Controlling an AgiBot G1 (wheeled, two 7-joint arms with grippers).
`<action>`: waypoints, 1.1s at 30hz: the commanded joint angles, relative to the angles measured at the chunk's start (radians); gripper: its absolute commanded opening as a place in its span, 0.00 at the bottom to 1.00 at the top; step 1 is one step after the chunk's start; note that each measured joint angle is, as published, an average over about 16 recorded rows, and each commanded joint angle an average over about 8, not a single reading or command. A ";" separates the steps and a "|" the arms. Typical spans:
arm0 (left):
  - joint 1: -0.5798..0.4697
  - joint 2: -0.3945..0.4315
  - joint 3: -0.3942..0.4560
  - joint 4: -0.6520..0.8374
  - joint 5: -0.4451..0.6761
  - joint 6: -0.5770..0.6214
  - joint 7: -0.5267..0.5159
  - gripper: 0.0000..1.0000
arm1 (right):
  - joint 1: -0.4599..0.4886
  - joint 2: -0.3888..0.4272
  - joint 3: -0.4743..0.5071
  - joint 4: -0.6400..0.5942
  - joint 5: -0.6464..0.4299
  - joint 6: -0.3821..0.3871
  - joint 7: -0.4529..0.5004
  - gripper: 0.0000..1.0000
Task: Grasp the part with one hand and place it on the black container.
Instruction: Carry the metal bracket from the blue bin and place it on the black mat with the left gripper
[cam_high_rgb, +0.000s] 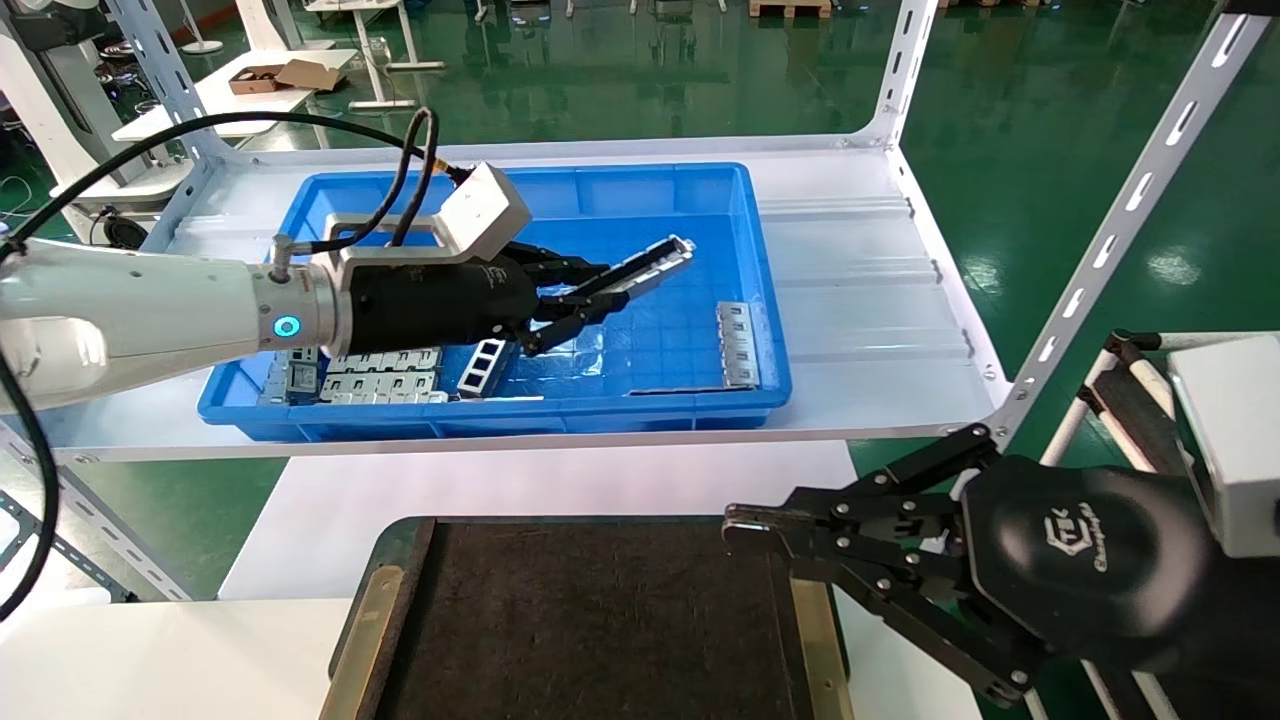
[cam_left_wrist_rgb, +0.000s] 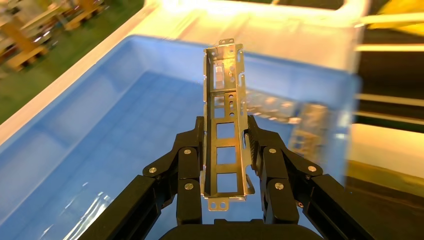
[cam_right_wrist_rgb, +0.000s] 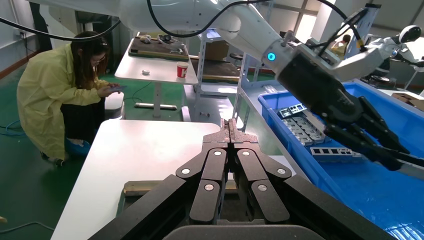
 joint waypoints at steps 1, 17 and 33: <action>0.000 -0.019 -0.009 -0.005 -0.017 0.061 0.032 0.00 | 0.000 0.000 0.000 0.000 0.000 0.000 0.000 0.00; 0.066 -0.122 -0.017 -0.187 -0.073 0.364 0.027 0.00 | 0.000 0.000 0.000 0.000 0.000 0.000 0.000 0.00; 0.436 -0.313 0.024 -0.763 -0.048 0.212 -0.289 0.00 | 0.000 0.000 -0.001 0.000 0.000 0.000 0.000 0.00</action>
